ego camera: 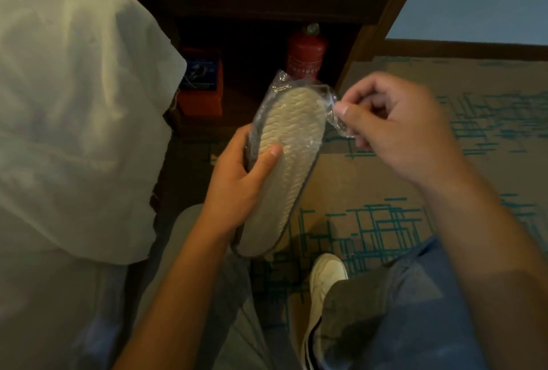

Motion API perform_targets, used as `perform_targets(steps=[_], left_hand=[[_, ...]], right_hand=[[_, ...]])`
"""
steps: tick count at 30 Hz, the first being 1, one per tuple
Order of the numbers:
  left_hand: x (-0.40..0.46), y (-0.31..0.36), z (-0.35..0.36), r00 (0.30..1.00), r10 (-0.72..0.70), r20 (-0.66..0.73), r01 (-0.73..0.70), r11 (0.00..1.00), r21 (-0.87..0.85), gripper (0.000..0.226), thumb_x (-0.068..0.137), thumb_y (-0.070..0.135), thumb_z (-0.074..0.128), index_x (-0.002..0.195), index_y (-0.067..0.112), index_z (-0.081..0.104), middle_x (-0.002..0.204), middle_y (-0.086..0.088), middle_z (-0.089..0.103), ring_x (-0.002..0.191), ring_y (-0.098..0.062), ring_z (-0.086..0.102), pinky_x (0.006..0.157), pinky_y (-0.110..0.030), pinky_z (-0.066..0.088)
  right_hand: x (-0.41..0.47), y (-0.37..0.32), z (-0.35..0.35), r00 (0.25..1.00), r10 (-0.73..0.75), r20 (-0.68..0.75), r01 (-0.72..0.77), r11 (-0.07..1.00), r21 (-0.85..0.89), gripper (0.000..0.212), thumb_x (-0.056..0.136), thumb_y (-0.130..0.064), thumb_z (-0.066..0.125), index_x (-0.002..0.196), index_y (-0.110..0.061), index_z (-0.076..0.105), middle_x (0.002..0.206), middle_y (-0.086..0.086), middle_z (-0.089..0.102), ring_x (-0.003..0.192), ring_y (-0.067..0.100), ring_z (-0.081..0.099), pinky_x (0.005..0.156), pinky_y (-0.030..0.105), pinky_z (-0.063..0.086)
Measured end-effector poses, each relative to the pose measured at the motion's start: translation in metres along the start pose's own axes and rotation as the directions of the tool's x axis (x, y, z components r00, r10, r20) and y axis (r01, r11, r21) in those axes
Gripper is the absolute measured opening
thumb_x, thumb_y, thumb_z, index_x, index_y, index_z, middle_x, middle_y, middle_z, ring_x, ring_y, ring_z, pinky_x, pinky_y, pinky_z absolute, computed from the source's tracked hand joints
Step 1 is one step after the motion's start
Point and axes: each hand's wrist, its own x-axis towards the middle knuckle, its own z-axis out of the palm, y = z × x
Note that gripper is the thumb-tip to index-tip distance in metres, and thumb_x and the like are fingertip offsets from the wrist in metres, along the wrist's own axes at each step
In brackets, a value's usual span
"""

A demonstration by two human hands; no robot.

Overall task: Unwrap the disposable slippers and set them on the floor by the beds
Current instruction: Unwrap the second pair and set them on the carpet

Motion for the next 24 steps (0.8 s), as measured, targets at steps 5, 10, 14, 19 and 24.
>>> perform_targets(steps=[5,10,14,19,24], left_hand=[[-0.005,-0.004,0.004,0.965,0.005,0.261,-0.040,0.991,0.126,0.034,0.096,0.024,0.064,0.130,0.020,0.059,0.117,0.010,0.069,0.108,-0.008,0.067,0.089,-0.030,0.055],[-0.004,0.007,-0.008,0.927,-0.016,0.375,0.007,1.000,0.025,0.034,0.092,0.022,0.068,0.125,0.021,0.063,0.115,0.004,0.071,0.104,-0.013,0.069,0.084,-0.030,0.058],[-0.007,0.006,-0.016,0.933,0.002,0.361,0.066,0.982,-0.176,0.036,0.082,0.027,0.070,0.117,0.033,0.070,0.114,0.002,0.073,0.105,-0.016,0.070,0.083,-0.027,0.056],[-0.012,-0.001,-0.010,0.954,0.003,0.299,0.119,0.914,-0.388,0.048,0.067,0.057,0.082,0.108,0.032,0.076,0.103,0.004,0.077,0.096,-0.013,0.073,0.080,-0.028,0.058],[-0.011,-0.006,-0.014,0.963,0.010,0.269,0.119,0.880,-0.459,0.053,0.066,0.064,0.081,0.100,0.023,0.078,0.093,0.002,0.077,0.086,-0.014,0.074,0.073,-0.027,0.059]], right_hand=[[0.014,-0.005,-0.013,0.995,0.019,0.096,-0.066,0.858,0.509,0.018,0.093,0.000,0.061,0.104,-0.013,0.067,0.084,0.006,0.074,0.075,0.020,0.071,0.057,0.028,0.053],[0.022,0.001,-0.020,0.990,0.135,0.025,-0.133,0.889,0.439,0.018,0.092,-0.002,0.062,0.095,-0.016,0.072,0.086,0.003,0.077,0.075,0.012,0.069,0.061,0.022,0.053],[0.020,0.006,-0.016,0.983,0.178,0.050,-0.184,0.908,0.376,0.019,0.091,-0.002,0.063,0.090,-0.019,0.073,0.088,0.005,0.078,0.073,0.014,0.073,0.061,0.024,0.055],[0.018,0.012,-0.016,0.967,0.237,0.097,-0.254,0.935,0.249,0.016,0.090,-0.007,0.065,0.095,-0.019,0.075,0.088,0.002,0.079,0.066,0.011,0.069,0.058,0.025,0.052],[0.018,0.015,-0.014,0.965,0.245,0.088,-0.259,0.934,0.246,0.016,0.086,-0.004,0.068,0.095,-0.018,0.070,0.079,0.004,0.077,0.055,0.010,0.063,0.050,0.021,0.048]])
